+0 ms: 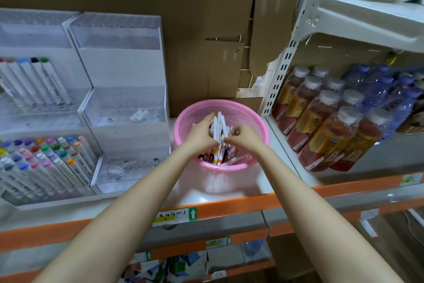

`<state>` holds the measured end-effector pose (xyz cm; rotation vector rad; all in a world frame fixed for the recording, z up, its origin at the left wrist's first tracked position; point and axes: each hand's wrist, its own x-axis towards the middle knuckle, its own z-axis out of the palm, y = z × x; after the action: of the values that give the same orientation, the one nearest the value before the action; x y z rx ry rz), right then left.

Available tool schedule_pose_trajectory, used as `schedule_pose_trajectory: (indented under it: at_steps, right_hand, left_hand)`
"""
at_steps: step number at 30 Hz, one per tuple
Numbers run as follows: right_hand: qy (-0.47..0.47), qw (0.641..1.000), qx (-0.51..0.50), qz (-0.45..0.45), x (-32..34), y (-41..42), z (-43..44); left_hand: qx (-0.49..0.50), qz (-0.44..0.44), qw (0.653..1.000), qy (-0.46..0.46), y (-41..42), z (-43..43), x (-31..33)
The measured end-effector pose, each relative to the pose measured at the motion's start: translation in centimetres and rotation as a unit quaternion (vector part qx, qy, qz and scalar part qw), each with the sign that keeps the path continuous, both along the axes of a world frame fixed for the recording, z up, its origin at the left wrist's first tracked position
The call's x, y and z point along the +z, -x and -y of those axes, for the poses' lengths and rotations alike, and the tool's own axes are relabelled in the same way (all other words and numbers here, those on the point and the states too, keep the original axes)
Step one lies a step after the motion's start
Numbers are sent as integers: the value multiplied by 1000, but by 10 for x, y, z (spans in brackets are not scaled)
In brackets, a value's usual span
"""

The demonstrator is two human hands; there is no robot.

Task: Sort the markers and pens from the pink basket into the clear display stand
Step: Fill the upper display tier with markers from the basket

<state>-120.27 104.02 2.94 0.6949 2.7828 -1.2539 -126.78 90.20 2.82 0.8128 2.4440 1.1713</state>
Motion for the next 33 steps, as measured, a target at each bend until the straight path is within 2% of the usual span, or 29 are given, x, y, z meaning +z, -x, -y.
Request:
schedule_pose_trajectory:
  at_steps: [5, 10, 16, 21, 25, 29, 33]
  right_hand:
    - [90, 994, -9, -65, 7, -7, -2]
    - [123, 985, -12, -117, 21, -16, 4]
    - [141, 978, 19, -149, 44, -23, 20]
    - [142, 970, 62, -186, 65, -24, 48]
    - [137, 962, 84, -223, 80, -18, 77]
    - [125, 953, 108, -254, 94, -4, 111]
    - [133, 951, 132, -247, 106, 15, 146]
  left_hand:
    - [0, -10, 998, -56, -1, 3, 4]
    - [15, -16, 994, -110, -4, 9, 13]
    - [24, -45, 987, -151, -8, 25, 24]
    - [-5, -138, 974, -177, -15, 49, 45]
    - [5, -164, 967, -194, -17, 81, 62]
    - [40, -201, 959, -197, -13, 122, 83]
    - [95, -220, 948, -207, -1, 165, 102]
